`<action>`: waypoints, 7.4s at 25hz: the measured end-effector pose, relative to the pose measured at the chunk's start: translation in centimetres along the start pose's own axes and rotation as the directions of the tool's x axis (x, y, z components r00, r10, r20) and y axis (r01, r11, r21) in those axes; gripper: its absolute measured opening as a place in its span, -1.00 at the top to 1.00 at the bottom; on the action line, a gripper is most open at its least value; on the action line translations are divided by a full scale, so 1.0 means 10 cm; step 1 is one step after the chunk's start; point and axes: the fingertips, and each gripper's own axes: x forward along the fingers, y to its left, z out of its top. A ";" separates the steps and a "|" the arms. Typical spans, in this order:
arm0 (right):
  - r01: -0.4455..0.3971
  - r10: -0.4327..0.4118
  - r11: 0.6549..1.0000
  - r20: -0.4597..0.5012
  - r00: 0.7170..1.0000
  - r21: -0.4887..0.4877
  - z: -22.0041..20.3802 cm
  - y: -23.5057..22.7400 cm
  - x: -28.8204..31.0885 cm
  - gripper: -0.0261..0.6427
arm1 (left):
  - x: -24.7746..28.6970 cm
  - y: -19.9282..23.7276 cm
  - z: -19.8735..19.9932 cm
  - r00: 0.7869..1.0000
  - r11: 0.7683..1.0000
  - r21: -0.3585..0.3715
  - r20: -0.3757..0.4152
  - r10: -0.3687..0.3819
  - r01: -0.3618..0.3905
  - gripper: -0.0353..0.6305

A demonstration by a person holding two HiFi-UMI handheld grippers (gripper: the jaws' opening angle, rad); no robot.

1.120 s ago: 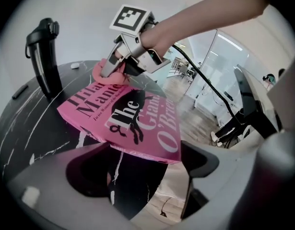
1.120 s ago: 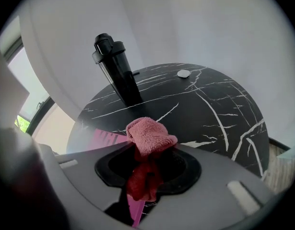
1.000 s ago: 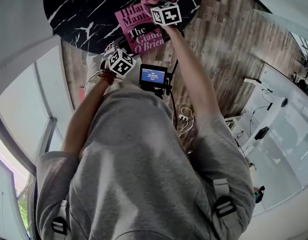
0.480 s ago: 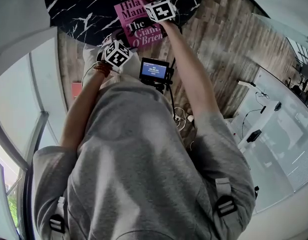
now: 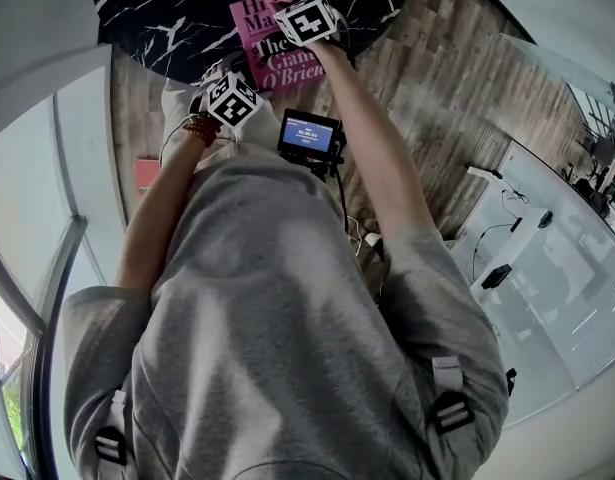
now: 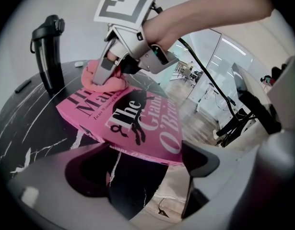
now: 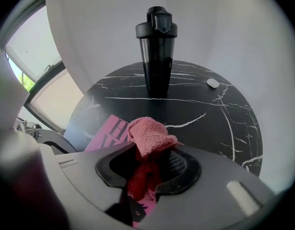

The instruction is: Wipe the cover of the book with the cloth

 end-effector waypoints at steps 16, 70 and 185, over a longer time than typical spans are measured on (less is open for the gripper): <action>-0.107 0.105 0.993 -0.041 0.994 -0.050 0.16 0.49 0.13 0.53 | 0.01 0.01 0.00 1.000 1.000 -0.004 -0.003 0.003 -0.003 -0.46; -0.069 0.082 0.973 -0.050 0.995 0.219 -0.62 -0.25 -0.18 0.55 | 0.02 0.01 -0.03 0.999 1.000 -0.018 -0.045 -0.012 0.011 -0.52; 0.009 -0.005 0.996 -0.047 0.999 0.092 -0.93 0.06 -0.35 0.52 | -0.05 -0.07 -0.04 0.996 0.985 0.152 -0.003 0.084 -0.083 -0.52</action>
